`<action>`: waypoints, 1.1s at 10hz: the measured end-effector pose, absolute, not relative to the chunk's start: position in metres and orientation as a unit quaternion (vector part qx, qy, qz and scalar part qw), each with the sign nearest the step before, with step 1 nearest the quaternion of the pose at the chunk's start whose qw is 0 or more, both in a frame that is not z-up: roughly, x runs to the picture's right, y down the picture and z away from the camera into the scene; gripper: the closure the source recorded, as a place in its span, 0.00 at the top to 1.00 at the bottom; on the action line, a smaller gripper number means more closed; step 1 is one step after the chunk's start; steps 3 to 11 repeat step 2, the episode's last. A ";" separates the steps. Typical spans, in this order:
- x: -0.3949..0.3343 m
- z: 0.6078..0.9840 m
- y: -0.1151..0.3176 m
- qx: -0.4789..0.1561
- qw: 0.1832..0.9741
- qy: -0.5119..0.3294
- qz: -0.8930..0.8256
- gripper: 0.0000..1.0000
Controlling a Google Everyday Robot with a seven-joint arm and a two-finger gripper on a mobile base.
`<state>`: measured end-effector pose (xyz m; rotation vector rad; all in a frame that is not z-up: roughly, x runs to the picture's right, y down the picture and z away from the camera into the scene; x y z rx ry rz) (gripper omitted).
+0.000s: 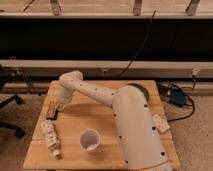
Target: Push the eraser across the table
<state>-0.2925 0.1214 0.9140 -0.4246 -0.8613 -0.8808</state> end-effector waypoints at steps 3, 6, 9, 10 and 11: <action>-0.290 0.914 0.120 -0.197 0.796 -0.400 -0.408 0.06; -0.290 0.914 0.120 -0.197 0.796 -0.400 -0.408 0.06; -0.290 0.914 0.120 -0.197 0.796 -0.400 -0.408 0.06; -0.290 0.914 0.120 -0.197 0.796 -0.400 -0.408 0.06; -0.290 0.914 0.120 -0.197 0.796 -0.400 -0.408 0.06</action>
